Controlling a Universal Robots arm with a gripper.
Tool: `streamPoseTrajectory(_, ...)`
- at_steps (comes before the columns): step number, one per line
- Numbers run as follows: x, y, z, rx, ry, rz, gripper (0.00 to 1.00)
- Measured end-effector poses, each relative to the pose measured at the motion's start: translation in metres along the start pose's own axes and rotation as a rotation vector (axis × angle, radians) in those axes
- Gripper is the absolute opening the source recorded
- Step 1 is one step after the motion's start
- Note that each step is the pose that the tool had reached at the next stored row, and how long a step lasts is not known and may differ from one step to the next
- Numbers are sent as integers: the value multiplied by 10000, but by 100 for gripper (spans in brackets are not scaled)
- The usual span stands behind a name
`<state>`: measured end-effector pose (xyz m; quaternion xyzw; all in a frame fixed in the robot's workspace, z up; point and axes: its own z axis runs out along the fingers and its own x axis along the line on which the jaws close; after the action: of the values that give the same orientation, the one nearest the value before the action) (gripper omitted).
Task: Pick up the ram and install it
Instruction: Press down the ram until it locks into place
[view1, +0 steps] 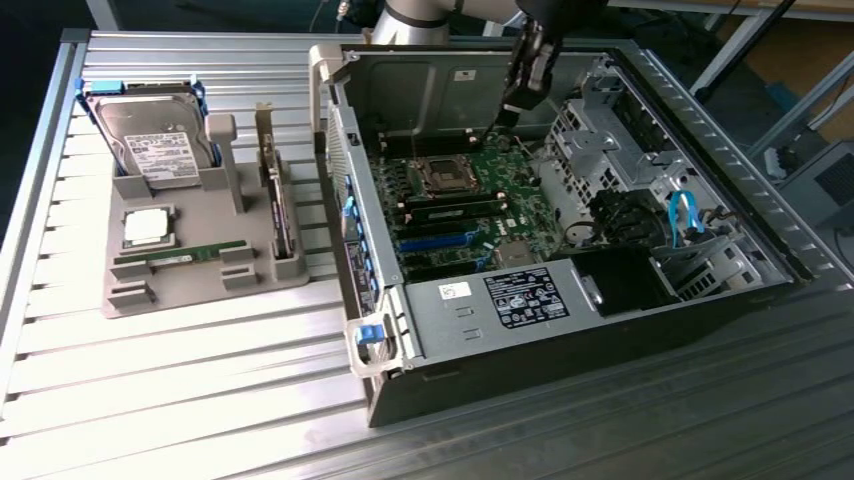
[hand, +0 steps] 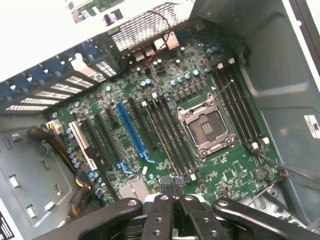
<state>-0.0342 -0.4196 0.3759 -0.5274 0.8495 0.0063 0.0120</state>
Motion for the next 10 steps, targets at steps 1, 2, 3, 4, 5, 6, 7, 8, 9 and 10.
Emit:
streamPoseTrajectory(1, 0, 0, 0, 3, 0, 136, 10)
streamPoseTrajectory(2, 0, 0, 0, 6, 0, 248, 10)
streamPoseTrajectory(3, 0, 0, 0, 9, 0, 356, 10)
streamPoseTrajectory(4, 0, 0, 0, 12, 1, 474, 10)
streamPoseTrajectory(5, 0, 0, 0, 18, 1, 705, 10)
streamPoseTrajectory(6, 0, 0, 0, 23, 1, 870, 10)
streamPoseTrajectory(7, 0, 0, 0, 26, 2, 975, 10)
streamPoseTrajectory(8, 0, 0, 0, 29, 1, 1093, 10)
streamPoseTrajectory(9, 0, 0, 0, 32, 2, 1195, 10)
streamPoseTrajectory(10, 0, 0, 0, 36, 2, 1368, 10)
